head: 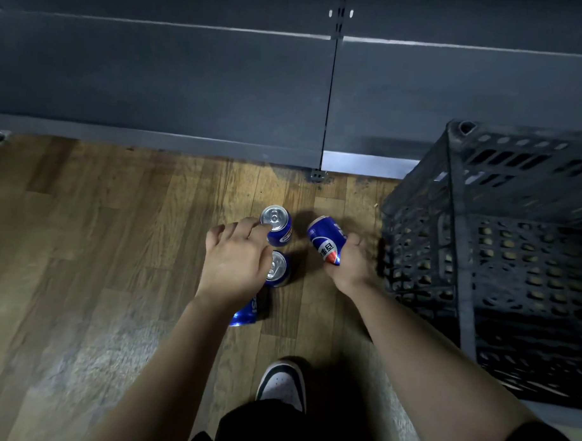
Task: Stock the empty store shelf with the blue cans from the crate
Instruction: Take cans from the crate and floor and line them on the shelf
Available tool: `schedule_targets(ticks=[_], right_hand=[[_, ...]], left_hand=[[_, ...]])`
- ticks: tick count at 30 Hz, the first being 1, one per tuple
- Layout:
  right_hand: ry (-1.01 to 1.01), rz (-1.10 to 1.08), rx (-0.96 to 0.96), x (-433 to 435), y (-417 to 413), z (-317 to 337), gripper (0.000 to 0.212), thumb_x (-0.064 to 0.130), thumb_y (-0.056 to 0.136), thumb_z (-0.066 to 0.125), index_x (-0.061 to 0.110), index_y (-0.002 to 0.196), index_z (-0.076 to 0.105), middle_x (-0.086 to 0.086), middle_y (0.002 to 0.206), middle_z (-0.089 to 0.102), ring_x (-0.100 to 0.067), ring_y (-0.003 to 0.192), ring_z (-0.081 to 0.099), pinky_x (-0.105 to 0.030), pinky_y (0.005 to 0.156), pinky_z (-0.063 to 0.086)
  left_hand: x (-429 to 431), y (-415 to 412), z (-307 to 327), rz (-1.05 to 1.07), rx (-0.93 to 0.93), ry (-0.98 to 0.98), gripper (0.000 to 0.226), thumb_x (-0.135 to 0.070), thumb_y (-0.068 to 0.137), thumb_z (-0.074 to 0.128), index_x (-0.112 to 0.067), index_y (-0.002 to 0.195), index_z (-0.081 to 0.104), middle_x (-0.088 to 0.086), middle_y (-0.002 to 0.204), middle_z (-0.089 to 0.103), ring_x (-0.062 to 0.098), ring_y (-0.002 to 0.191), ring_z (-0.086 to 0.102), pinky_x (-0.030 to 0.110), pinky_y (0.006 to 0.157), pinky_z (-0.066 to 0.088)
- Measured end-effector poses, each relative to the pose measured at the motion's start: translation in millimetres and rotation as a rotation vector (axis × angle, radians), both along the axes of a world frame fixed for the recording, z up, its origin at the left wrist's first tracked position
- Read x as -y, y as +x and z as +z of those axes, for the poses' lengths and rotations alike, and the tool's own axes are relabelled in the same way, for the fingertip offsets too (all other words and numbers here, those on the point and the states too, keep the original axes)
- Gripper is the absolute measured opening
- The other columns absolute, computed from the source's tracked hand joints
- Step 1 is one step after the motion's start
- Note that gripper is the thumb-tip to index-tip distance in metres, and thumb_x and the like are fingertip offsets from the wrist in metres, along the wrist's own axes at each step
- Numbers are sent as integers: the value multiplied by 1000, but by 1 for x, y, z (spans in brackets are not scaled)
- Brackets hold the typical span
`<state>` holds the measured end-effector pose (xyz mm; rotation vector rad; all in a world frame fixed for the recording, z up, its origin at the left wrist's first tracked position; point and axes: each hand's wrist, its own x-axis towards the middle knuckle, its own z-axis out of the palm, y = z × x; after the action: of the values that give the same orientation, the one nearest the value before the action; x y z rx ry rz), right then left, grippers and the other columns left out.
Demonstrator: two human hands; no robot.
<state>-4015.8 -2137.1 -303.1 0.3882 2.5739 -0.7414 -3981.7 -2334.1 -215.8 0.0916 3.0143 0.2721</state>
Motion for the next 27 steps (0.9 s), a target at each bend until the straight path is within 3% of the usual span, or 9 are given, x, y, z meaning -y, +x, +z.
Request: schedule_targets(ticks=[8,16,22,27], right_hand=[[-48,82,-113,-6,4,135,71,32,74,77,5,129,40,-17,126,45,-35,110,52,-46,93,46],[-117,13,-141,-43,1,354,68,26,79,74,6,134,39,-12,127,44,-29,108,55,-39,89,48],[-115,19,-230,-86,-8,521,62,28,74,76,14,127,47,-4,119,51,-18,95,56,-27,73,44],[-116,66,-303,-116,-17,638,65,30,71,78,21,129,50,1,117,55,-14,96,56,-24,75,43]], left_hand=[[-3,-7,125,-10,39,28,38,-32,86,40,-23,118,59,2,122,57,27,104,55,41,94,28],[-20,-18,331,-77,-44,13,41,-34,84,37,-19,111,63,2,115,61,27,101,58,42,92,32],[-50,-36,487,-148,-185,12,31,-29,87,51,-19,113,64,1,115,62,25,101,60,43,92,35],[-81,-47,591,-205,-274,21,29,-23,84,65,-18,113,65,3,113,64,25,99,62,44,92,40]])
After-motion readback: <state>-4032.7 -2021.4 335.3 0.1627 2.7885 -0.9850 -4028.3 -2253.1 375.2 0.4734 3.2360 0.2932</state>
